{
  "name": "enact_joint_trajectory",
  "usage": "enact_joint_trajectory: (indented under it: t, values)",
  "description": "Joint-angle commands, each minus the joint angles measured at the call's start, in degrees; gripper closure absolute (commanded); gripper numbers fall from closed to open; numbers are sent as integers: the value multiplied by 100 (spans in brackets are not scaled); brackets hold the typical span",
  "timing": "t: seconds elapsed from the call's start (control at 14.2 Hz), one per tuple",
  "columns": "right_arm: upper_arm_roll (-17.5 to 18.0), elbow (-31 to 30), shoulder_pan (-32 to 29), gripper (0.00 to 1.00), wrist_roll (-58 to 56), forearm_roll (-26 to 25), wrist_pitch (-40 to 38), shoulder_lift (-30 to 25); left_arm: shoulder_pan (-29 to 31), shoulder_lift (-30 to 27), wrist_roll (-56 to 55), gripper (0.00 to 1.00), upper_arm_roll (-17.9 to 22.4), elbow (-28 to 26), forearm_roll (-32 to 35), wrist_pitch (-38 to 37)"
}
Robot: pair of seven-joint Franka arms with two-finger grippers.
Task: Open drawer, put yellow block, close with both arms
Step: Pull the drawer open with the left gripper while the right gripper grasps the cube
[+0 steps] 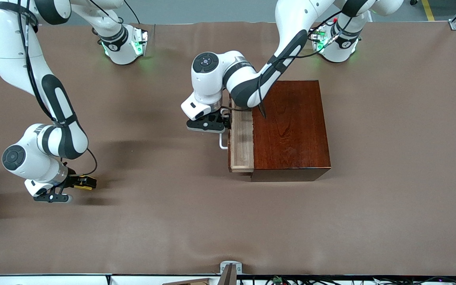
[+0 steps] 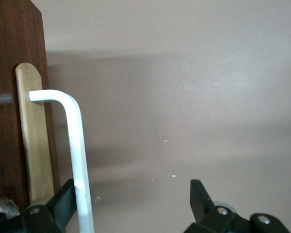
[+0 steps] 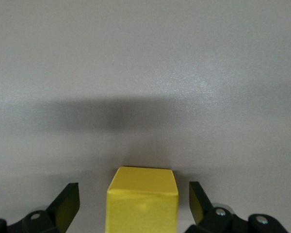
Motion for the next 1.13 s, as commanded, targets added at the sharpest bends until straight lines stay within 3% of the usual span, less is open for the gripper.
enact_joint_trajectory:
  t: [0.0, 0.14, 0.28, 0.56, 0.63, 0.78, 0.85, 1.06]
  values:
    - [41, 125, -65, 0, -119, 147, -89, 86, -59, 136, -40, 0, 3, 157, -100, 267]
    - [41, 107, -83, 0, -181, 147, -133, 77, -59, 145, -31, 0, 3, 157, -232, 372]
    - [41, 107, -100, 13, -234, 147, -343, 51, -68, 154, -22, 0, 3, 227, -276, 408]
    - [41, 107, -92, 28, -260, 147, -371, 42, -165, 172, -22, 0, 3, 315, -320, 443]
    - [41, 107, -92, 42, -269, 138, -397, 42, -165, 172, -31, 0, 3, 315, -355, 504]
    - [32, 116, -100, 84, -592, 138, -467, 24, -174, 215, -31, 0, 3, 315, -364, 592]
    - [32, 133, -126, 100, -864, 138, -476, 16, -217, 224, -31, 0, 3, 315, -373, 662]
    - [50, 265, -118, 100, -1104, 156, -494, -19, -226, 242, -40, 0, 3, 324, -373, 794]
